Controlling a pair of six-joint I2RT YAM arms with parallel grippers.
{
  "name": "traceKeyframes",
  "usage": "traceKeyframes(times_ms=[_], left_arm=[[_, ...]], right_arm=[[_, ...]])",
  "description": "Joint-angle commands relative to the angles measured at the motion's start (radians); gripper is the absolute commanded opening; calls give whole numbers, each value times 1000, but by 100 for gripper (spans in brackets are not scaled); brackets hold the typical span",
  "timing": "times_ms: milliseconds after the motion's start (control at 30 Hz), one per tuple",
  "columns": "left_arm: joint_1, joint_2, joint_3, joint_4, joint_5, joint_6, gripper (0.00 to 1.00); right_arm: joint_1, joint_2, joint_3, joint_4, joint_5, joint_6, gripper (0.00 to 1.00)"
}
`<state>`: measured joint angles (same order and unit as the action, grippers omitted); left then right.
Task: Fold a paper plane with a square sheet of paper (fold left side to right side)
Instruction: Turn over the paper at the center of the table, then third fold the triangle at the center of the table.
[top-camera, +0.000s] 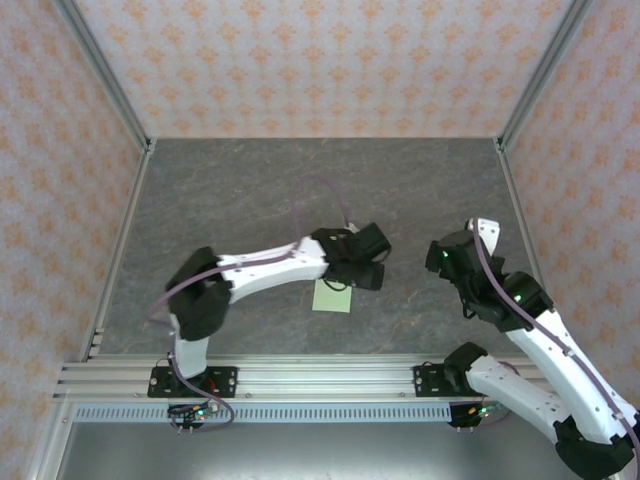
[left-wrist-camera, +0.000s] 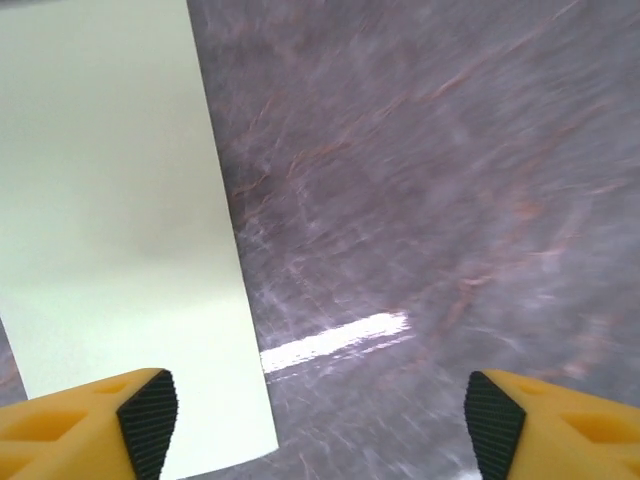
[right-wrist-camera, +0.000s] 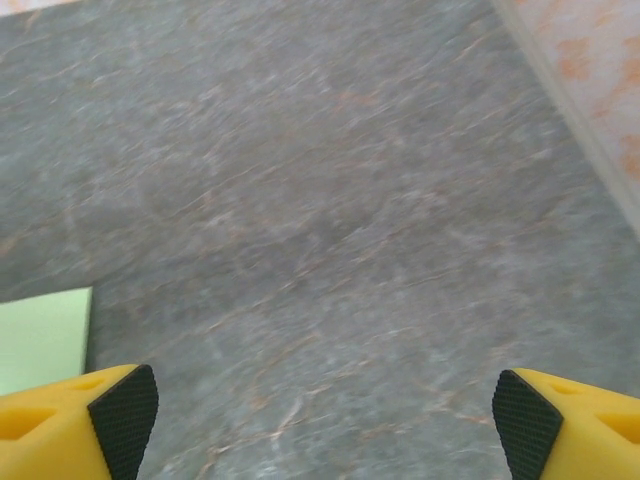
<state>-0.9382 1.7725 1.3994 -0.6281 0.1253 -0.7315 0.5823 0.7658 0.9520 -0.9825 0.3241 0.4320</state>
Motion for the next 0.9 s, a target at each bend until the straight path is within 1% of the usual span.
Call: traceKeyframes(times_ms=[0, 67, 167, 267, 333, 367, 433, 500, 700, 867], left_arm=[[98, -137, -167, 192, 81, 9, 82], [158, -209, -278, 267, 129, -2, 82], [260, -298, -452, 427, 240, -41, 81], [346, -347, -582, 567, 336, -70, 78], [381, -349, -637, 641, 397, -79, 72], [392, -345, -656, 672, 417, -85, 69], [400, -324, -677, 713, 454, -85, 67], [400, -296, -684, 733, 470, -84, 67], [400, -235, -688, 770, 500, -98, 67], [401, -213, -682, 764, 510, -93, 67]], right_arm=[[3, 66, -64, 177, -233, -8, 89], [2, 141, -98, 297, -378, 18, 86], [3, 302, -130, 498, -582, 80, 75], [5, 461, -136, 686, -700, 136, 67], [4, 545, -126, 762, -712, 148, 63], [5, 599, -111, 791, -713, 149, 59], [4, 689, -79, 824, -727, 150, 54], [4, 778, -43, 850, -745, 152, 51], [4, 932, 30, 854, -712, 131, 48], [4, 998, 61, 836, -694, 117, 46]])
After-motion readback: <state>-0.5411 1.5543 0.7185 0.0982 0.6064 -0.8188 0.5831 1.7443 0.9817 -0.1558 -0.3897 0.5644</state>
